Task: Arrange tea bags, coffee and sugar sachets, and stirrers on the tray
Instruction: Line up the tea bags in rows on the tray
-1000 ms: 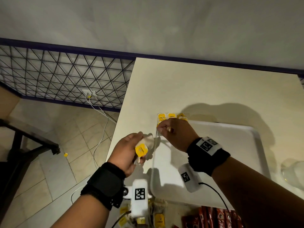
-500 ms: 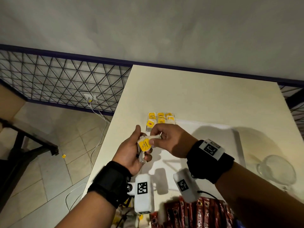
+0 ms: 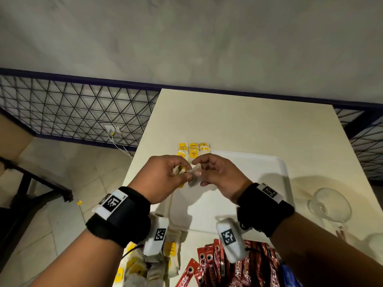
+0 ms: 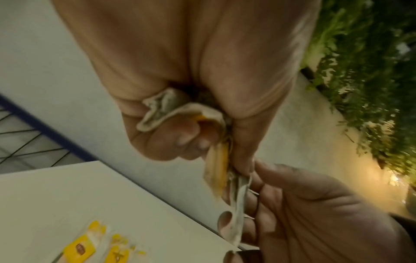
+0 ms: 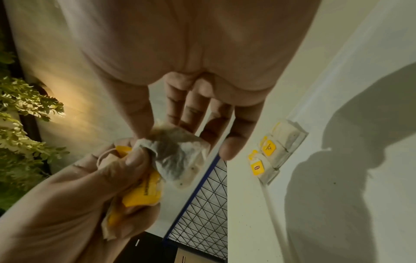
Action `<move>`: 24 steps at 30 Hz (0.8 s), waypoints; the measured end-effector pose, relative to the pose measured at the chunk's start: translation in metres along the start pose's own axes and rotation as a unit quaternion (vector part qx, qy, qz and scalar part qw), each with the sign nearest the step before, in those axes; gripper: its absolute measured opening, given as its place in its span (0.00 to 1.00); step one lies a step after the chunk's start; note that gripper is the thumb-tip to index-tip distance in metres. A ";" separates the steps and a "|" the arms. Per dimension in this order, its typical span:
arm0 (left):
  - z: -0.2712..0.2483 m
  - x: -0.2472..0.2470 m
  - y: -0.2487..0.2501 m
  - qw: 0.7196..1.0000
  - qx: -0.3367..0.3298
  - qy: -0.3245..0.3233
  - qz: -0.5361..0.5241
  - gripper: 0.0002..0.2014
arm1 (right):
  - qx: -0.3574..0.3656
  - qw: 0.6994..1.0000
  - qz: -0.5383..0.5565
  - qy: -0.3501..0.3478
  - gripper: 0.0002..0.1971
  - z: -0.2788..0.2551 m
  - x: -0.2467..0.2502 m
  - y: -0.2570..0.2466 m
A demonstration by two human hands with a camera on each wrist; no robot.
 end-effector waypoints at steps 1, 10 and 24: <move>0.001 0.000 0.005 1.000 -0.012 -0.006 0.012 0.09 | 0.007 1.000 -0.003 -0.003 0.09 0.000 0.000 -0.002; -0.005 -0.047 -0.053 0.803 0.275 -0.142 -0.509 0.04 | -0.021 0.998 0.039 -0.033 0.18 -0.001 -0.003 -0.012; -0.009 -0.011 -0.056 0.940 0.138 -0.045 -0.307 0.12 | 0.051 0.967 -0.246 -0.038 0.10 0.013 0.000 -0.027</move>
Point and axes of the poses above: each hand's wrist, its own z-axis towards the middle knuckle, its own x-axis out of the back of the hand, y = z × x, the point moved 8 cm from there along z, towards the middle knuckle, and after that the axes turned 13 degrees about x, right-handed, at the moved point
